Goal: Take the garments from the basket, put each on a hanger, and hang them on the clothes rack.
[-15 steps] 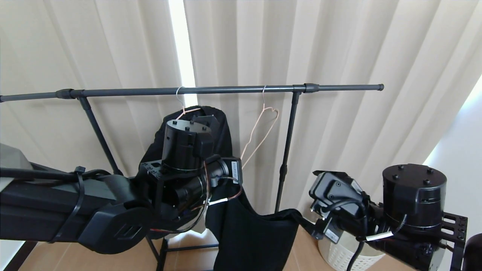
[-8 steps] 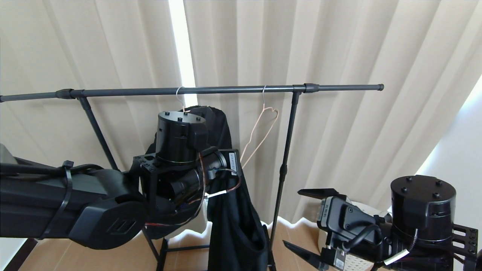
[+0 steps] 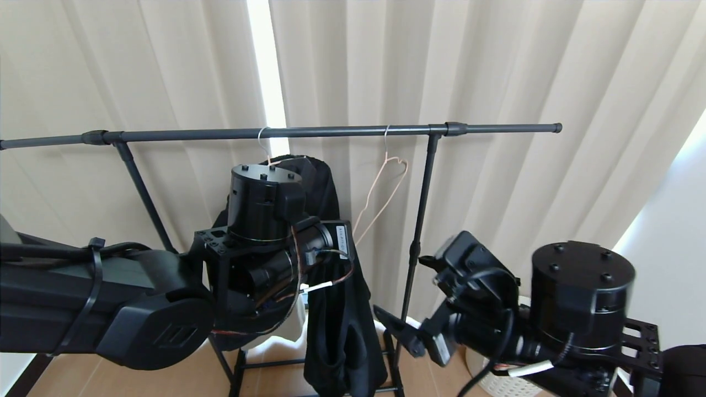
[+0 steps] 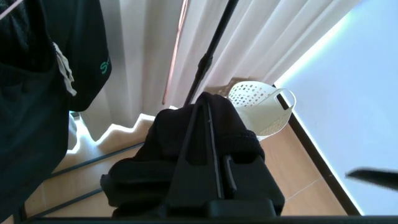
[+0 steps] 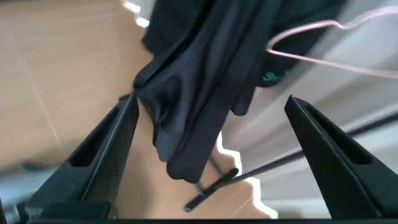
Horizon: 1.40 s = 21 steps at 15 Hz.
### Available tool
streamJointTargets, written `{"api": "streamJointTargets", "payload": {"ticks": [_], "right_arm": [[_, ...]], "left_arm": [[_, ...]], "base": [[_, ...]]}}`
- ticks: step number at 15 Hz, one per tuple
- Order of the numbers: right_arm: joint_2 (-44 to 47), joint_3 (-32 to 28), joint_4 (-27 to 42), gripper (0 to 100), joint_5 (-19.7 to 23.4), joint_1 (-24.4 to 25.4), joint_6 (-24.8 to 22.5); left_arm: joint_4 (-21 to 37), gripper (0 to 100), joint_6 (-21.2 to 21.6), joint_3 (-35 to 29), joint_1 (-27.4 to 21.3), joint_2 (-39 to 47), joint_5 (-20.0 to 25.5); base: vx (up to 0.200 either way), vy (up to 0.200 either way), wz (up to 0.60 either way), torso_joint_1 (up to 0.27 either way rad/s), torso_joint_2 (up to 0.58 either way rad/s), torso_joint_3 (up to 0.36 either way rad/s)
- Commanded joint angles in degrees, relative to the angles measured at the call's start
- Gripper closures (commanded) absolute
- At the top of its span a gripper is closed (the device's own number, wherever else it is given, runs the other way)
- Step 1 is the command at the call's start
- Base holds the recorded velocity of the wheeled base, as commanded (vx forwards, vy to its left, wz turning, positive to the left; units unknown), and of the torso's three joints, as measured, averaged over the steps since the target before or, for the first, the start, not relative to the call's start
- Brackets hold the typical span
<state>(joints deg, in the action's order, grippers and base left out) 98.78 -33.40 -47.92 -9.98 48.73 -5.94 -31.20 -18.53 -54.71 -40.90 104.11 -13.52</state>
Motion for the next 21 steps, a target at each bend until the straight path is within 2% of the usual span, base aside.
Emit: {"api": "streamJointTargets", "payload": {"ticks": [1, 3, 4, 6, 9, 15, 21], "right_arm": [[7.9, -7.6, -0.1, 0, -6.0, 3.5, 4.8], [7.9, -8.2, -0.4, 0, -5.7, 3.5, 5.5], [7.7, -7.5, -3.6, 0, -5.4, 3.5, 6.8], [9.1, -7.6, -5.4, 0, -5.7, 3.5, 6.6], [13.2, -9.6, -5.4, 0, -8.5, 3.0, 6.6], [13.7, -7.8, -5.3, 0, -9.1, -3.6, 0.2], [13.9, -6.5, -5.3, 0, -9.1, -5.0, -2.7]], "left_arm": [[0.0, 100, 0.0, 0.0, -0.1, 0.0, -0.1], [0.0, 100, 0.0, 0.0, -0.1, 0.1, -1.0], [0.0, 100, 0.0, 0.0, -0.3, 0.2, -1.6], [0.0, 100, 0.0, 0.0, -0.8, 0.2, -1.6], [0.0, 100, 0.0, 0.0, -1.3, 0.0, -2.1], [0.0, 100, 0.1, 0.7, -1.3, -1.0, -2.4], [0.1, 100, 0.2, 0.9, -1.3, -1.9, -2.3]], "base": [[0.0, 0.0, 0.0, 0.0, 0.0, 0.0], [0.0, 0.0, 0.0, 0.0, 0.0, 0.0], [0.0, 0.0, 0.0, 0.0, 0.0, 0.0], [0.0, 0.0, 0.0, 0.0, 0.0, 0.0], [0.0, 0.0, 0.0, 0.0, 0.0, 0.0], [0.0, 0.0, 0.0, 0.0, 0.0, 0.0], [0.0, 0.0, 0.0, 0.0, 0.0, 0.0]]}}
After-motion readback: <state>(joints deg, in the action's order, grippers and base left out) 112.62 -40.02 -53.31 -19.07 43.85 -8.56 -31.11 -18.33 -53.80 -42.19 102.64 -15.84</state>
